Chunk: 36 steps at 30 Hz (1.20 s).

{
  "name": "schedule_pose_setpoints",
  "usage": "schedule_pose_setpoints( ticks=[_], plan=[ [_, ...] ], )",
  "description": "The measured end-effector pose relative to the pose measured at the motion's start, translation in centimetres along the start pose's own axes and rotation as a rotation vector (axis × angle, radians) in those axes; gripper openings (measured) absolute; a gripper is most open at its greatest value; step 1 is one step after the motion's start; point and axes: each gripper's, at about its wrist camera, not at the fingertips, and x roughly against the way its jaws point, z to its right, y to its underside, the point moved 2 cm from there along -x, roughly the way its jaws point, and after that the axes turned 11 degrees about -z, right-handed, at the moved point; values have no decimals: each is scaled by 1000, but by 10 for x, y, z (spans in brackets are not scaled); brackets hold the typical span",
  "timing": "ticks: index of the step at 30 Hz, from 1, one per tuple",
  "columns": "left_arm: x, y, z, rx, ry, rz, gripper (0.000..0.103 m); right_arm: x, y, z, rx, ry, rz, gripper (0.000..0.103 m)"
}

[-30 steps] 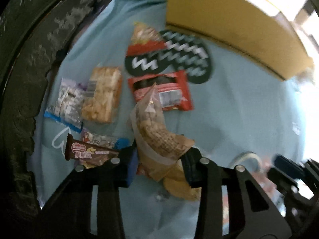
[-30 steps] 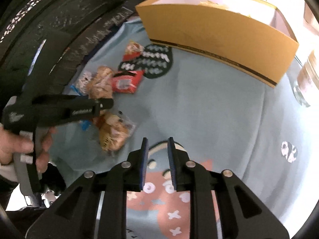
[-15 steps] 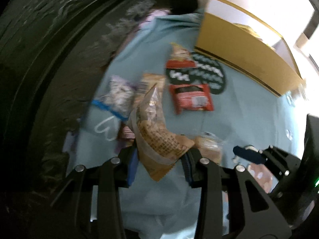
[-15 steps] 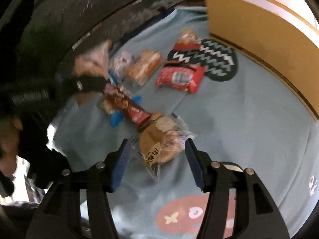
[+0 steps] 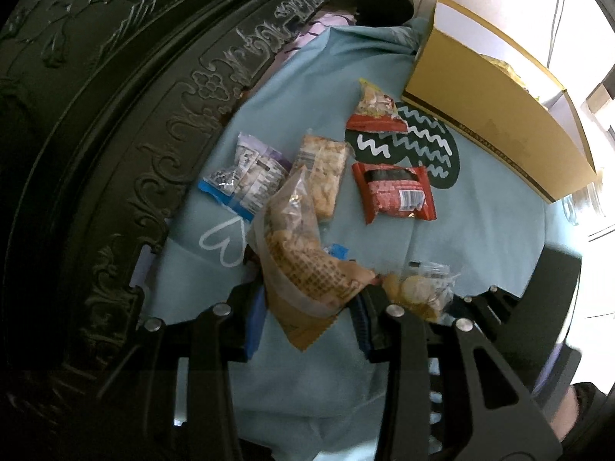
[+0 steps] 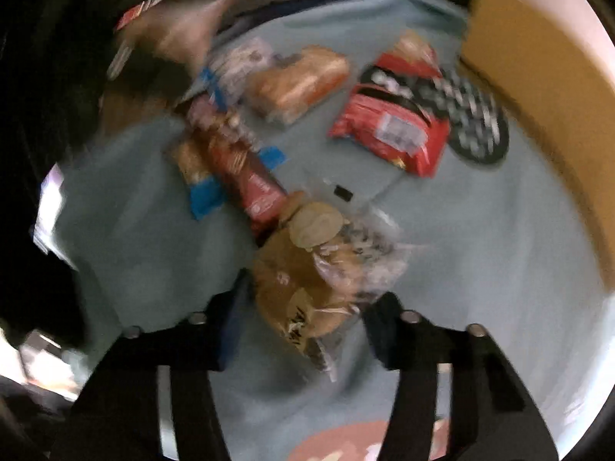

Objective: Organize snacks
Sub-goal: 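Carry both snacks into the yellow box and open both tools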

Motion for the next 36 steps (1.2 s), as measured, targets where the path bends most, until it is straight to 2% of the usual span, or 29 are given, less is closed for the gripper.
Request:
schedule_pose_setpoints(
  ticks=[2, 7, 12, 16, 18, 23, 26, 29, 31, 32, 33, 34, 35, 36],
  plan=[
    [2, 0, 2, -6, -4, 7, 39, 12, 3, 12, -38, -2, 31, 34],
    [9, -3, 14, -43, 5, 25, 39, 50, 23, 39, -95, -3, 109, 32],
    [19, -8, 43, -110, 25, 46, 39, 97, 40, 71, -178, 6, 210, 32],
    [35, -24, 76, -176, 61, 78, 39, 139, 38, 99, -254, 19, 312, 32],
    [47, -39, 95, -206, 80, 113, 39, 164, 32, 118, -296, 23, 378, 32],
    [81, -103, 146, -263, 143, 205, 39, 207, 12, 171, -406, 42, 499, 32],
    [82, -145, 179, -302, 150, 218, 39, 215, -5, 202, -471, 67, 536, 33],
    [71, -180, 209, -324, 145, 193, 40, 209, -19, 227, -519, 72, 535, 33],
    [58, -198, 225, -332, 135, 187, 46, 201, -26, 238, -549, 77, 531, 33],
    [51, -206, 230, -333, 128, 186, 54, 199, -26, 242, -564, 85, 531, 33],
    [45, -212, 233, -332, 113, 189, 74, 196, -28, 249, -586, 89, 527, 39],
    [39, -217, 233, -324, 74, 199, 85, 194, -30, 253, -604, 91, 521, 48],
    [36, -219, 234, -317, 37, 212, 95, 191, -28, 258, -634, 102, 518, 53],
    [34, -219, 233, -321, 14, 224, 95, 191, -26, 258, -650, 118, 534, 57]
  ],
)
